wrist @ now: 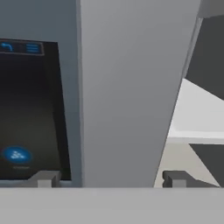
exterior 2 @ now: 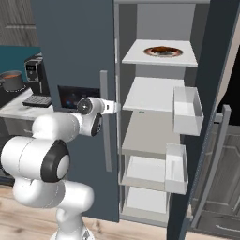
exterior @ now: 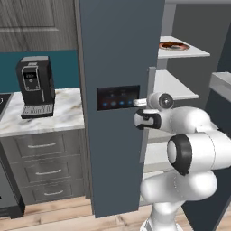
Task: Retrieve the chicken drumstick from the fridge and place it on the saucepan with marinade on the stove.
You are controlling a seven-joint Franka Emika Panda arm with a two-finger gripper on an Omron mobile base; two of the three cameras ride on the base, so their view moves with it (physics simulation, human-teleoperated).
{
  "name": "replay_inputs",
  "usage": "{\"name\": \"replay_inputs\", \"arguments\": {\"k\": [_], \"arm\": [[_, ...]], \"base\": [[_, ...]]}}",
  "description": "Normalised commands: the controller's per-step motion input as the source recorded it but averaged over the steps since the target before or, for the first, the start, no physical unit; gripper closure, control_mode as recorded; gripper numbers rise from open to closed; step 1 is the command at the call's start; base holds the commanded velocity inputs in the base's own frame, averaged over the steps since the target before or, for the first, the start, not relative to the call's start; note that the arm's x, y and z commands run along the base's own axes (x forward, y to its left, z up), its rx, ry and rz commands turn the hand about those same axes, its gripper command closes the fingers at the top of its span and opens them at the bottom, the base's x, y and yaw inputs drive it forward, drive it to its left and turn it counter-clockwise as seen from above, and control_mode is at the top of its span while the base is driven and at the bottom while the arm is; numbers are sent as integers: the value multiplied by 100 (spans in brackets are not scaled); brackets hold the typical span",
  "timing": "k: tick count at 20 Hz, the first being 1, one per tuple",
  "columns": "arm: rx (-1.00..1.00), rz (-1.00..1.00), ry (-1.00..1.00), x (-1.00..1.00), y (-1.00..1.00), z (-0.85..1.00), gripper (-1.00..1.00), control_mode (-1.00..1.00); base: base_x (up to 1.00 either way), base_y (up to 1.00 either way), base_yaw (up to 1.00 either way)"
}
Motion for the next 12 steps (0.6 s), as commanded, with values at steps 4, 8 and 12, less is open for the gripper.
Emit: {"name": "replay_inputs", "arguments": {"k": [4,8,12], "arm": [[0,1,1,14,0,0,100,-100],[0,-3,0,-52,7,-1,100,-100],[0,-24,0,-100,27,0,100,-100]], "base": [[0,0,0],[0,0,0],[0,0,0]]}}
